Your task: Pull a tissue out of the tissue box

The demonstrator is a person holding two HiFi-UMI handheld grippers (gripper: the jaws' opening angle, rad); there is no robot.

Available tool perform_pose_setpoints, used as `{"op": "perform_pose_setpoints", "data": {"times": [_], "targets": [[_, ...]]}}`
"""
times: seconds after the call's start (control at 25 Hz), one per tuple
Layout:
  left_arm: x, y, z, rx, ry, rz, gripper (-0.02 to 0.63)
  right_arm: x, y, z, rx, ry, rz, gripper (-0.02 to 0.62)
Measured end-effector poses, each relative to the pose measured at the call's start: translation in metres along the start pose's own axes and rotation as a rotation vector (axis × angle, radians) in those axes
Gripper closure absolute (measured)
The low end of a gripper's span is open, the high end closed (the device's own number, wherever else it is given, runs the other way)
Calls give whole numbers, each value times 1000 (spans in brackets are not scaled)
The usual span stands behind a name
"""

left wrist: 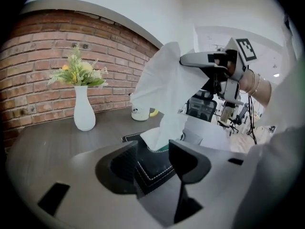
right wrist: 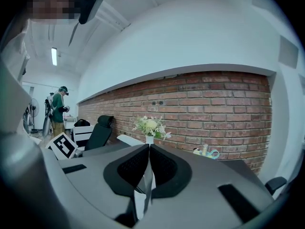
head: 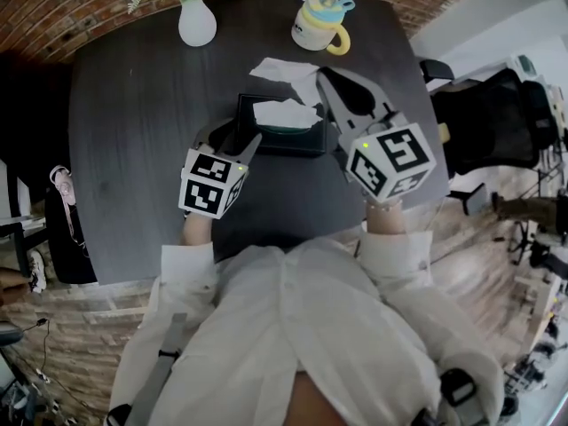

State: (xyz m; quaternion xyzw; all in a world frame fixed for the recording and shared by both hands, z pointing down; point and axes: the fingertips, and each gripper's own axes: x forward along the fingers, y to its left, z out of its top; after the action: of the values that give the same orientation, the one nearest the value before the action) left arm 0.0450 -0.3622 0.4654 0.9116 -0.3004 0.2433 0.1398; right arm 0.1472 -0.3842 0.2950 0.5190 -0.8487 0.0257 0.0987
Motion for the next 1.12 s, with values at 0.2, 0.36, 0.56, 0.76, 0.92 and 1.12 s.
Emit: {"op": "perform_pose_setpoints", "data": {"times": [0.2,0.36,0.56,0.76,0.92,1.12], "targets": [[-12,-6,21,-29,-81,-13,407,-8,0,-3,32,-16,-7,589],[-18,-11,30,-37,-114,-17,408,-16,0,-7,65,-29,-20,589],[-29,-20,47,-77,-178,-38,410,-26,4,-7,99,-59,-29,588],[-36,-26,56,-100,-221,-51,411,-32,11,-12,125,-57,-27,589],[-42,-29,61,-116,-243,-62,411,-37,16,-15,131,-58,-22,589],[-45,-29,61,-128,-250,-54,411,-42,20,-22,155,-53,-14,589]]}}
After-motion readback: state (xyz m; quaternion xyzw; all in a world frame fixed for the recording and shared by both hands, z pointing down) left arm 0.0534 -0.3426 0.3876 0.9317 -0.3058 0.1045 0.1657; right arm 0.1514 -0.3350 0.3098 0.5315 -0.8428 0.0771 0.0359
